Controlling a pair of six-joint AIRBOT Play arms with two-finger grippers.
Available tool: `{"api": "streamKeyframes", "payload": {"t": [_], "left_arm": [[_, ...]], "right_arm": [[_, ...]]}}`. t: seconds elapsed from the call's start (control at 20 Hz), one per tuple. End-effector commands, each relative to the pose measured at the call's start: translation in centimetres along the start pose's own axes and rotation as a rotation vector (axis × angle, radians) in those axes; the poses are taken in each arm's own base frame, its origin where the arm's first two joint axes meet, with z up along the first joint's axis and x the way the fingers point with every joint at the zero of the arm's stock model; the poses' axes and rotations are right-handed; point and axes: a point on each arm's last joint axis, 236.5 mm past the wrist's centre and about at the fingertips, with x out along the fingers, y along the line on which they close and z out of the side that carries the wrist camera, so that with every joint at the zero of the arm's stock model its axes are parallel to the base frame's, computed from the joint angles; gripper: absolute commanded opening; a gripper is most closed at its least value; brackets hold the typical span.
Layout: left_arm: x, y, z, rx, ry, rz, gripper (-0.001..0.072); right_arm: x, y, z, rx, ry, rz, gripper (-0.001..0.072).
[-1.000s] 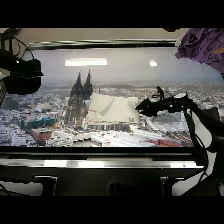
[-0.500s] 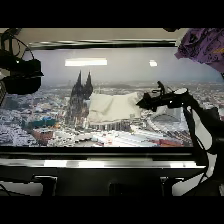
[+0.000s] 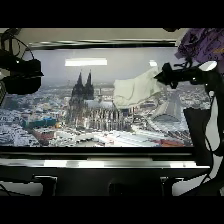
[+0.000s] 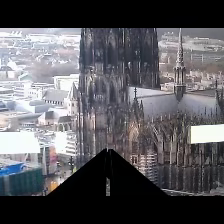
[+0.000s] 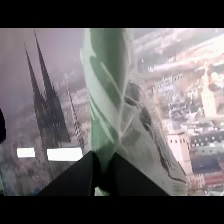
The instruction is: Fold the clothes and pants, and hang the long-sleeved shirts on hangers.
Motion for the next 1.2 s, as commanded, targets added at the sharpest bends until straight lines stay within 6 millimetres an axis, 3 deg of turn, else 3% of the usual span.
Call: {"api": "streamKeyframes", "payload": {"t": [0.0,0.35,0.55,0.7,0.85,1.15], "left_arm": [[-0.1,0.0,0.0,0.000,0.001,0.001,0.0020],[-0.1,0.0,-0.6,-0.001,0.025,0.001,0.0020],[-0.1,0.0,-0.8,-0.011,0.032,0.001,0.0020],[-0.1,0.0,-0.9,-0.011,0.038,0.001,0.0020],[-0.1,0.0,-1.0,-0.011,0.042,0.001,0.0020],[-0.1,0.0,-1.1,-0.030,0.044,0.001,0.0020]], "right_arm": [[-4.6,-0.4,4.9,0.087,-0.152,-0.042,0.0030],[-14.8,-4.5,12.2,0.270,-0.436,-0.079,0.0030],[-20.1,-8.0,13.6,0.362,-0.559,-0.154,0.0030],[-23.7,-10.4,13.3,0.406,-0.626,-0.260,0.0030],[-26.5,-12.7,11.5,0.442,-0.646,-0.418,0.0030],[-27.5,-13.7,7.5,0.476,-0.544,-0.546,0.0031]]}}
